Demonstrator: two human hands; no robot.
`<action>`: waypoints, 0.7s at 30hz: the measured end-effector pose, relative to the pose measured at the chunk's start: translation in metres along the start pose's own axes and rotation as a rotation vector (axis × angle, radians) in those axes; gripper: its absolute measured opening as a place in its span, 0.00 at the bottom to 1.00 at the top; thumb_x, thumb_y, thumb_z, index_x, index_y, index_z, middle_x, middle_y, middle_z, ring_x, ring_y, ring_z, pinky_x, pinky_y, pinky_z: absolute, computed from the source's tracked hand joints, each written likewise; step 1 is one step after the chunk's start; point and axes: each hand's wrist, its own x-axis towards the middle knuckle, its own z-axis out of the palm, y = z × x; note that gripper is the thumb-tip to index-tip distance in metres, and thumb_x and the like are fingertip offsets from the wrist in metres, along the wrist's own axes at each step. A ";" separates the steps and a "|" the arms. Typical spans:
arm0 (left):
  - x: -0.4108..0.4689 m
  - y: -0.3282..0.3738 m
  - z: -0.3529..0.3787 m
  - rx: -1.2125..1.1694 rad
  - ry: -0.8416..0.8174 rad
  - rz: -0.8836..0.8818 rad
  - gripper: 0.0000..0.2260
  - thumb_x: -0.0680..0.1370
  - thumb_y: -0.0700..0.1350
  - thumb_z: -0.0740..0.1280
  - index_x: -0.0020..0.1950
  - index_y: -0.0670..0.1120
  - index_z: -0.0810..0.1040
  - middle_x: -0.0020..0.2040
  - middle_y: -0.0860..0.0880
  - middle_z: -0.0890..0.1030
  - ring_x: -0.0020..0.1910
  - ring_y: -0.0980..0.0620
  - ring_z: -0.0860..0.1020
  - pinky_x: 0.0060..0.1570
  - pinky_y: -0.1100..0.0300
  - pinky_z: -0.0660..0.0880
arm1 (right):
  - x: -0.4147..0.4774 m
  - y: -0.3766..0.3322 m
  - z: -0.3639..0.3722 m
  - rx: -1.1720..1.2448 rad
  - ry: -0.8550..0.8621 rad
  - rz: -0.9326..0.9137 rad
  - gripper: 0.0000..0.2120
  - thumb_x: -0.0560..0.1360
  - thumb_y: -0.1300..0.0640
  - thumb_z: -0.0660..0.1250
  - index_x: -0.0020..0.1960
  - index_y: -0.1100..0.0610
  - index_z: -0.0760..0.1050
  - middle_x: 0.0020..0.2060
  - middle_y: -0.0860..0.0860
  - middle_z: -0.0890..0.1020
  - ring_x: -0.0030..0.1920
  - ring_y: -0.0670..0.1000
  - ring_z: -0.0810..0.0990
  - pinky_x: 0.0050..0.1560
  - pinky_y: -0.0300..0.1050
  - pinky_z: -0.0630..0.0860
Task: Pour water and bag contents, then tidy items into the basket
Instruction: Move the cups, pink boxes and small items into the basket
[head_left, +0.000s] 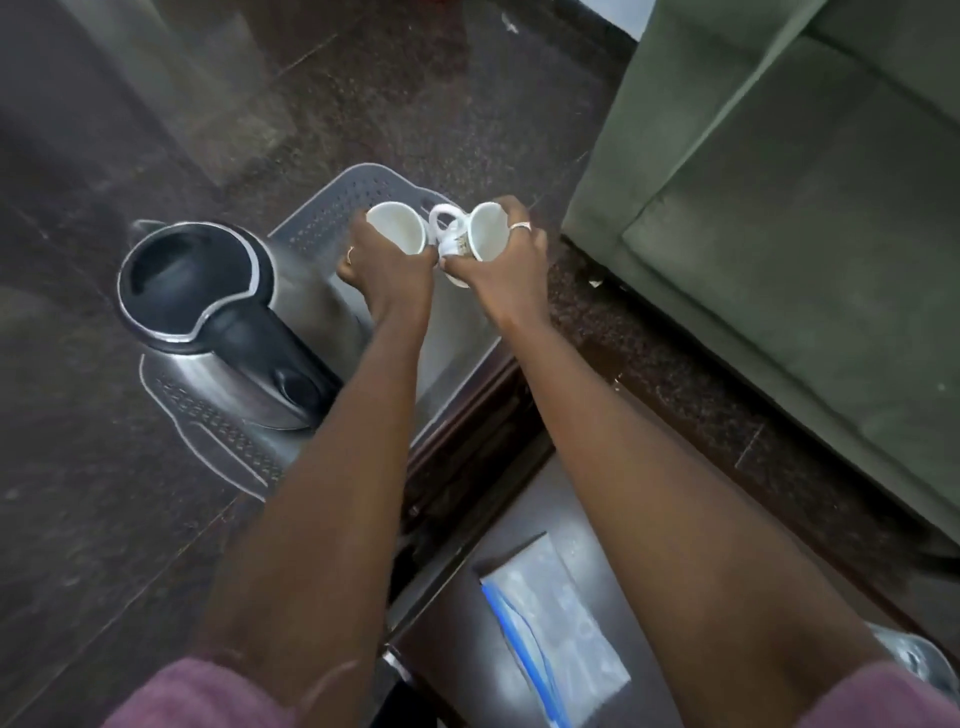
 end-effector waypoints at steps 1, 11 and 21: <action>0.004 -0.004 0.003 -0.012 0.012 -0.041 0.33 0.68 0.46 0.74 0.69 0.43 0.64 0.65 0.43 0.75 0.66 0.43 0.69 0.68 0.53 0.60 | 0.008 0.000 0.007 0.009 0.001 0.012 0.31 0.65 0.53 0.74 0.65 0.50 0.66 0.53 0.52 0.68 0.44 0.45 0.68 0.43 0.31 0.62; 0.015 -0.035 0.015 0.080 0.134 -0.024 0.31 0.70 0.42 0.70 0.71 0.40 0.62 0.69 0.40 0.69 0.68 0.41 0.65 0.69 0.56 0.56 | 0.031 0.011 0.058 -0.125 0.034 -0.093 0.35 0.59 0.58 0.77 0.63 0.57 0.67 0.57 0.54 0.68 0.52 0.54 0.75 0.45 0.28 0.62; 0.013 -0.043 0.001 0.012 0.129 -0.062 0.28 0.72 0.32 0.65 0.71 0.38 0.63 0.72 0.39 0.62 0.69 0.42 0.64 0.71 0.56 0.60 | 0.028 0.009 0.073 -0.303 0.157 -0.070 0.36 0.61 0.54 0.75 0.66 0.55 0.65 0.60 0.53 0.69 0.54 0.58 0.77 0.50 0.48 0.75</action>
